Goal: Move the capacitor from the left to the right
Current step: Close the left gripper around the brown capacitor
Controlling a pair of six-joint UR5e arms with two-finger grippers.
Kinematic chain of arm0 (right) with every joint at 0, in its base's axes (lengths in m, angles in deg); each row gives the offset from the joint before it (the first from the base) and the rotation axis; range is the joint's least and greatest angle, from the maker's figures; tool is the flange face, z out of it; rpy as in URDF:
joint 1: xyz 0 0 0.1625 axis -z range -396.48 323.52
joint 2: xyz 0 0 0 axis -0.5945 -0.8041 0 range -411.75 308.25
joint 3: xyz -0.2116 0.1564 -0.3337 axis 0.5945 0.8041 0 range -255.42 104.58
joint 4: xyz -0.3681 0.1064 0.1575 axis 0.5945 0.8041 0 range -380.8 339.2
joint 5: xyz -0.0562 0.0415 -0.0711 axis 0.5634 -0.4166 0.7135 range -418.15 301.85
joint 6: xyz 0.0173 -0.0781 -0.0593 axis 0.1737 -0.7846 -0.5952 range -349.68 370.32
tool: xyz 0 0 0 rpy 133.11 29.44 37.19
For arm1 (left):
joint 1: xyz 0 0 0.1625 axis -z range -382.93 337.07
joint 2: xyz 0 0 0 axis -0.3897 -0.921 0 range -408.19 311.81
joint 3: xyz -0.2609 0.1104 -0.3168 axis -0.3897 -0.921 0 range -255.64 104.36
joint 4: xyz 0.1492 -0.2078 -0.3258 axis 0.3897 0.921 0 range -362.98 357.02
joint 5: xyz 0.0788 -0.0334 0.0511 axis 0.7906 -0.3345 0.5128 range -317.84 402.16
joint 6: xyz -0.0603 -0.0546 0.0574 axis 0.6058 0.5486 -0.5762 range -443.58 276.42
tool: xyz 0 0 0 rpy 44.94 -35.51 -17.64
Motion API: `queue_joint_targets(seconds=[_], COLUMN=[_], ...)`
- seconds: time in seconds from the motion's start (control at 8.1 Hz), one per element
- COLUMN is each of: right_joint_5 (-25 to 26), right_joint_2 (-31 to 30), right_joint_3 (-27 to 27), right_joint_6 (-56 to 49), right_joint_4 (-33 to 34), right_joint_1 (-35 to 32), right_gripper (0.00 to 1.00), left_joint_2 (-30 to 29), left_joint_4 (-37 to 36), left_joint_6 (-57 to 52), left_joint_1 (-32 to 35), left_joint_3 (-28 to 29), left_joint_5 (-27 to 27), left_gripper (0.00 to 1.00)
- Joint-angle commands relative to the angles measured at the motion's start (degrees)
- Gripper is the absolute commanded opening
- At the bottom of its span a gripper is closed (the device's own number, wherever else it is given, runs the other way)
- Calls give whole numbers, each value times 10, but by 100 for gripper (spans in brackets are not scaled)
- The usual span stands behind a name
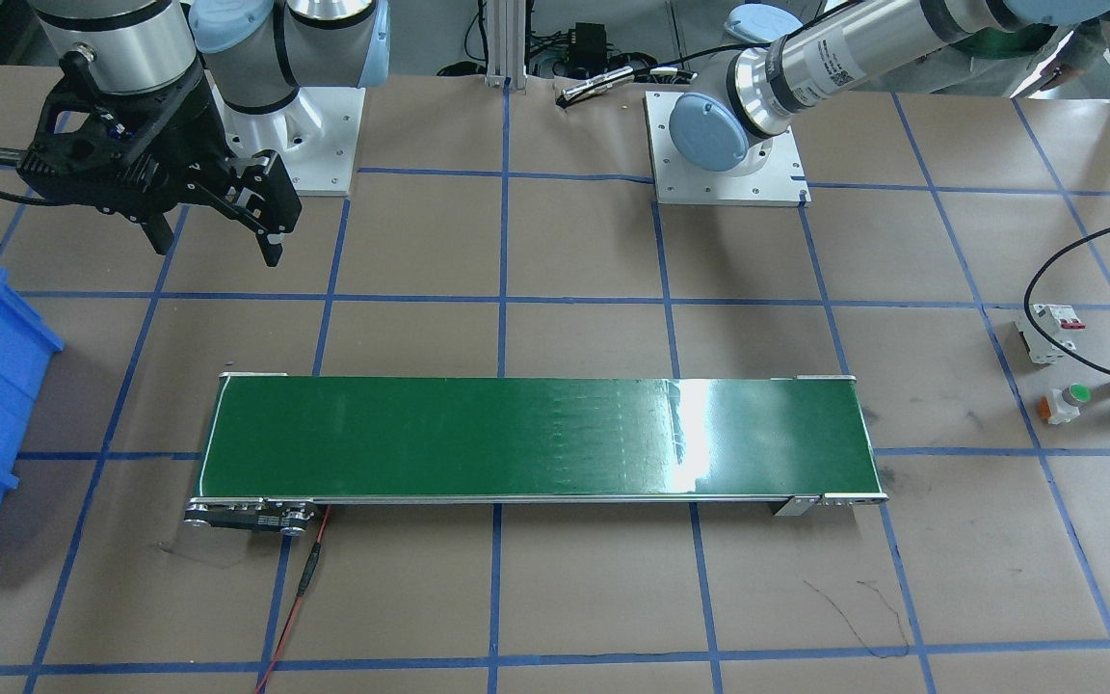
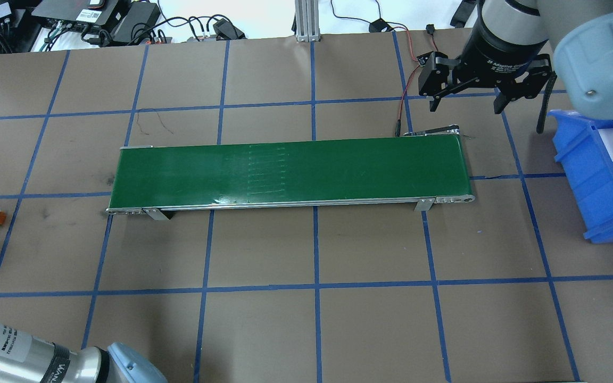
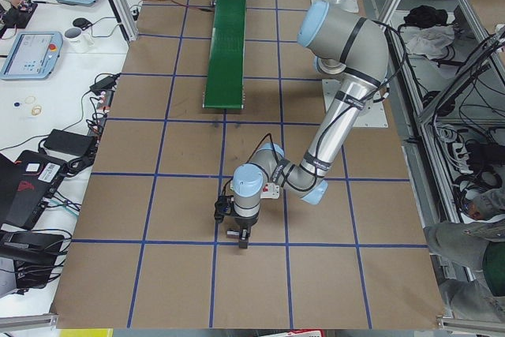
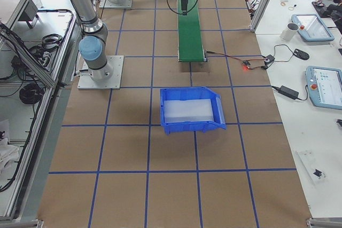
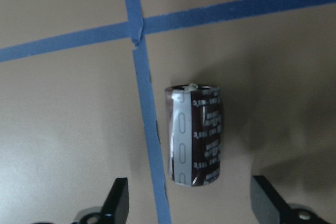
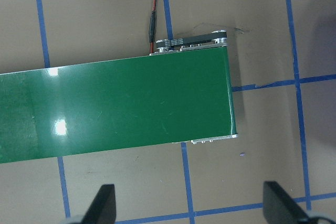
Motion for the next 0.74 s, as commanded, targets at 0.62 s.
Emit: queue_joint_targets(seconds=[0.62], right_joint_5=[1], right_joint_2=[0], right_joint_3=[-1], right_joint_6=[0], right_joint_4=[-1], right_joint_1=[0], right_gripper=[100], left_joint_2=[-2], left_joint_4=[-22], left_joint_6=[13], left_joint_1=[1], left_joint_3=[19], left_joint_5=[-63], left_gripper=[68])
